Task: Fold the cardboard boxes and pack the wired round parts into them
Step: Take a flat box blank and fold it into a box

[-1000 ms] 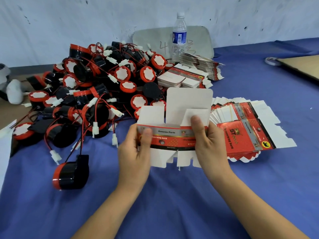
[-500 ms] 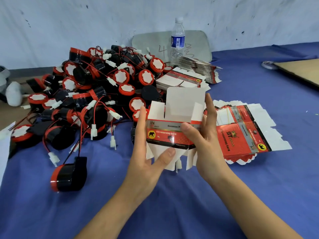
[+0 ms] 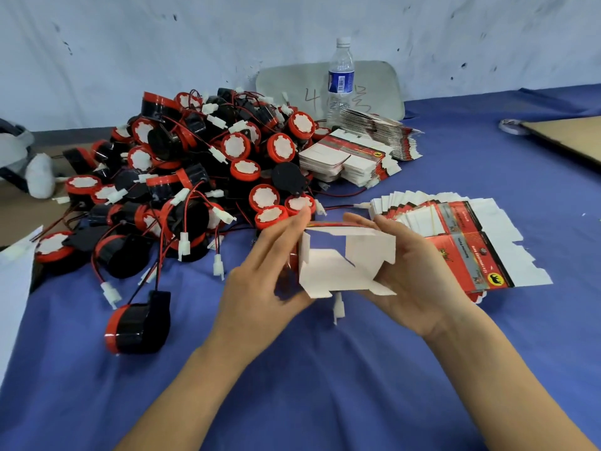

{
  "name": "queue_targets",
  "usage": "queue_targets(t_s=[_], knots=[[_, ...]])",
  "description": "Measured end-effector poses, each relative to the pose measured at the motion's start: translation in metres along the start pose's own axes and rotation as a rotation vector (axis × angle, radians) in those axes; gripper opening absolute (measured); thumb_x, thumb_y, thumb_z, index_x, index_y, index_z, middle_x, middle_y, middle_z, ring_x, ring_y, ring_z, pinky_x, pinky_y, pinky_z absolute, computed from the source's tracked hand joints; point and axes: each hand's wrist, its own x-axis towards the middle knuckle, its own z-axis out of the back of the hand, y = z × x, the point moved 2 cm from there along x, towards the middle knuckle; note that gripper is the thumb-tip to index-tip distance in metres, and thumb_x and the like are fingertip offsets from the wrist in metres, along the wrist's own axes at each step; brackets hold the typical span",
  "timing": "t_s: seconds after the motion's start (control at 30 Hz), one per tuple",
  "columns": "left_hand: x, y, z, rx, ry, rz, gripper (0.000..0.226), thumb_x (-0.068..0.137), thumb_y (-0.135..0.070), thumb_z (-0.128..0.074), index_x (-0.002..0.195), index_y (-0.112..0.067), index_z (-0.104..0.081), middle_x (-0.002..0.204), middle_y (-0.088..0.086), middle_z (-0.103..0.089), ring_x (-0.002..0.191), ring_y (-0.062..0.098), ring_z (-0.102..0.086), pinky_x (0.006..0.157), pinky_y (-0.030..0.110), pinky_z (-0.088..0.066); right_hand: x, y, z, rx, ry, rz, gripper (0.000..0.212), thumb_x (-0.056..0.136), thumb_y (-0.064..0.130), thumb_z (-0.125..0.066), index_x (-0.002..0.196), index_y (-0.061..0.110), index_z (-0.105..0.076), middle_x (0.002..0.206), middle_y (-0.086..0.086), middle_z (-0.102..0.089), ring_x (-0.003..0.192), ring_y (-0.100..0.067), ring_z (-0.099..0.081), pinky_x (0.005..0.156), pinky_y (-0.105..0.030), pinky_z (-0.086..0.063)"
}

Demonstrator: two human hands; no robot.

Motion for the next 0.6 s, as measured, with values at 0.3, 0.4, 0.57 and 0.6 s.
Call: queue_targets(t_s=[0.3,0.4,0.57,0.6], knots=[[-0.004,-0.004,-0.001,-0.585,-0.204,0.317,0.053,0.069,-0.039,-0.072,0.117,-0.038,-0.05,0.108,-0.018,-0.062,0.101,0.002,-0.059,0.082,0.016,-0.048,-0.006,-0.003,-0.013,-0.5,0.017,0.386,0.05,0.076,0.065,-0.051,0.11,0.031,-0.067,0.115,-0.001,-0.069,0.11,-0.022,-0.064,0.099,-0.048,-0.046],[-0.006,-0.007,-0.013,-0.837,-0.144,0.438,0.052,0.07,-0.044,-0.074,0.115,-0.032,-0.051,0.107,-0.014,-0.066,0.1,0.006,-0.064,0.076,0.021,-0.052,-0.007,-0.014,-0.017,-0.461,-0.037,0.49,0.039,0.075,0.052,-0.064,0.104,0.026,-0.064,0.096,0.0,-0.072,0.087,-0.016,-0.069,0.07,-0.028,-0.055],[-0.017,-0.014,-0.027,-1.035,-0.097,0.6,0.04,0.077,-0.046,-0.06,0.113,-0.029,-0.058,0.106,0.003,-0.07,0.093,0.018,-0.069,0.072,0.027,-0.056,-0.005,-0.031,-0.015,-0.415,-0.177,0.587,0.035,0.076,0.042,-0.067,0.107,0.028,-0.058,0.091,0.005,-0.067,0.078,-0.007,-0.065,0.064,-0.019,-0.051],[-0.018,-0.016,-0.027,-1.032,-0.116,0.606,0.038,0.077,-0.045,-0.061,0.111,-0.029,-0.059,0.106,0.004,-0.069,0.092,0.019,-0.069,0.071,0.028,-0.056,-0.005,-0.033,-0.014,-0.403,-0.18,0.598,0.029,0.08,0.034,-0.063,0.107,0.027,-0.057,0.09,0.005,-0.066,0.077,-0.007,-0.064,0.063,-0.019,-0.05]])
